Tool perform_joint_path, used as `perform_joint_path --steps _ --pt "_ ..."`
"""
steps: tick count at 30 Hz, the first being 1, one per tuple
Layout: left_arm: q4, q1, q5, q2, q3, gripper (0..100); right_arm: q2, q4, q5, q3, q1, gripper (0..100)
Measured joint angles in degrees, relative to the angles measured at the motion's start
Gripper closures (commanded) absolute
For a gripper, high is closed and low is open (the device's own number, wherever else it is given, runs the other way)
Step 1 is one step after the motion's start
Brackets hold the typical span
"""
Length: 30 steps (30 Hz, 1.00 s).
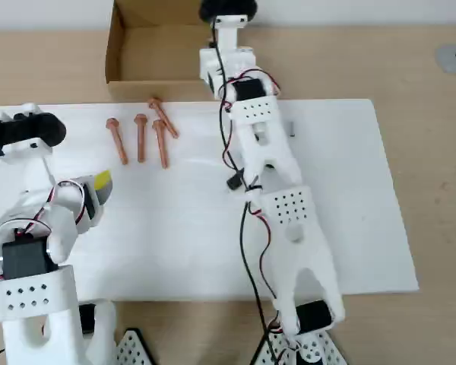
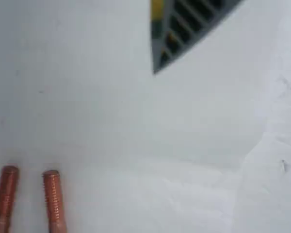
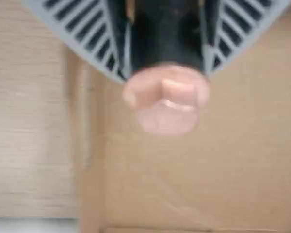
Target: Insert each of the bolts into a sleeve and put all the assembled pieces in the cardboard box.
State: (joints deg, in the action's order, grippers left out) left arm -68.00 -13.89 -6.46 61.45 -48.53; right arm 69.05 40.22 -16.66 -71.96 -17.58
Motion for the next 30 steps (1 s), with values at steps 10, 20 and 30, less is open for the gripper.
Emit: perform_joint_path --steps 10,20,30 --pt "0.0 0.0 0.0 0.0 0.0 74 0.44 6.77 9.05 -2.55 0.26 98.5" --pt "0.0 0.0 0.0 0.0 0.0 74 0.35 11.96 11.87 -2.73 0.26 77.4" --pt "0.79 0.0 1.32 0.0 0.0 74 0.35 14.86 11.87 -6.95 0.26 76.5"
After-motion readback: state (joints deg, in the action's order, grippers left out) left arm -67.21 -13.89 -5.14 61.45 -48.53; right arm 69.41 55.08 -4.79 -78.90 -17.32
